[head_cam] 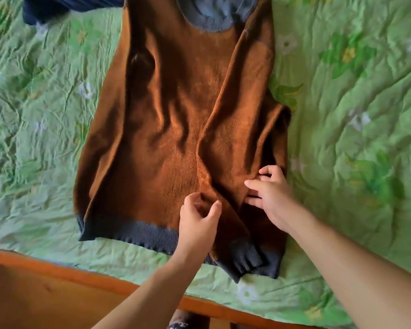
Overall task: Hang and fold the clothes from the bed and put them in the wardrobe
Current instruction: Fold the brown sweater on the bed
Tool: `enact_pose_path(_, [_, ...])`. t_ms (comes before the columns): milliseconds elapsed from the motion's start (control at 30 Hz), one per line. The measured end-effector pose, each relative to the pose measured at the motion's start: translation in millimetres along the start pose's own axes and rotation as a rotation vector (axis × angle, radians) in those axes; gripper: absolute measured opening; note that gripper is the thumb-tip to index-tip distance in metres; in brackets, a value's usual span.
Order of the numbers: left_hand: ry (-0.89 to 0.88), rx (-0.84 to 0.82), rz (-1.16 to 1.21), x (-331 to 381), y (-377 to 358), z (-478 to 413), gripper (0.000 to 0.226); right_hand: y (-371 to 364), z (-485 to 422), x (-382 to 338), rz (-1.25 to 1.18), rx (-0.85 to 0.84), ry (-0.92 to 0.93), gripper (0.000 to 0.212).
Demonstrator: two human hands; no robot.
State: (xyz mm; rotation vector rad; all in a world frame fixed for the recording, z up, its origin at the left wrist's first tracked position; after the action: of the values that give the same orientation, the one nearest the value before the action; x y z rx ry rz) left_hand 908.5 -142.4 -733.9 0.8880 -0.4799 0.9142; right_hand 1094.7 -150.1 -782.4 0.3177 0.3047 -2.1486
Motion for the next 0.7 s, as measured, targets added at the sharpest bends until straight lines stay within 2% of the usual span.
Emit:
enact_pose_path(67, [-0.004, -0.010, -0.022, 9, -6, -12, 0.082, -6, -2, 4, 0.055, 0.001, -0.038, 0.039])
enact_pose_path(100, [0.000, -0.008, -0.059, 15, -8, -21, 0.082, -8, -3, 6, 0.115, 0.013, -0.040, 0.045])
enact_pose_path(200, [0.035, -0.055, -0.218, 28, -8, -53, 0.055, -9, -8, 11, 0.208, 0.044, -0.034, 0.062])
enact_pose_path(300, [0.031, -0.176, -0.355, 30, 5, -71, 0.040, -3, -12, 11, 0.230, 0.050, -0.038, 0.047])
enact_pose_path(400, [0.014, -0.300, -0.336, 27, 24, -70, 0.047, -1, -14, 12, 0.139, 0.045, -0.078, 0.040])
enact_pose_path(567, [0.068, -0.514, -0.335, 8, 31, -47, 0.064, -5, -16, 20, -0.022, 0.073, -0.173, 0.059])
enact_pose_path(633, [0.016, -0.503, -0.377, -1, 30, -44, 0.059, -6, -13, 18, -0.052, 0.091, -0.169, 0.049])
enact_pose_path(700, [-0.025, -0.384, -0.404, -8, 41, -54, 0.051, -5, -7, 11, -0.063, 0.076, -0.144, 0.030])
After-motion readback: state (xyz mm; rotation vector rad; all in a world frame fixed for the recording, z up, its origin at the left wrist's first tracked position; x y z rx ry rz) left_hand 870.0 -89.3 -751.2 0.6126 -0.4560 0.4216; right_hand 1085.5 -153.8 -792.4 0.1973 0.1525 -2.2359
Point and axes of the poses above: each hand's wrist, its own z-axis away from the middle knuckle, its own y-axis out of the back of the hand, x = y × z, the point moved 3 cm from there along -z, towards the middle knuckle, and after that the axes turned 14 degrees about -y, right-handed, at the moved point
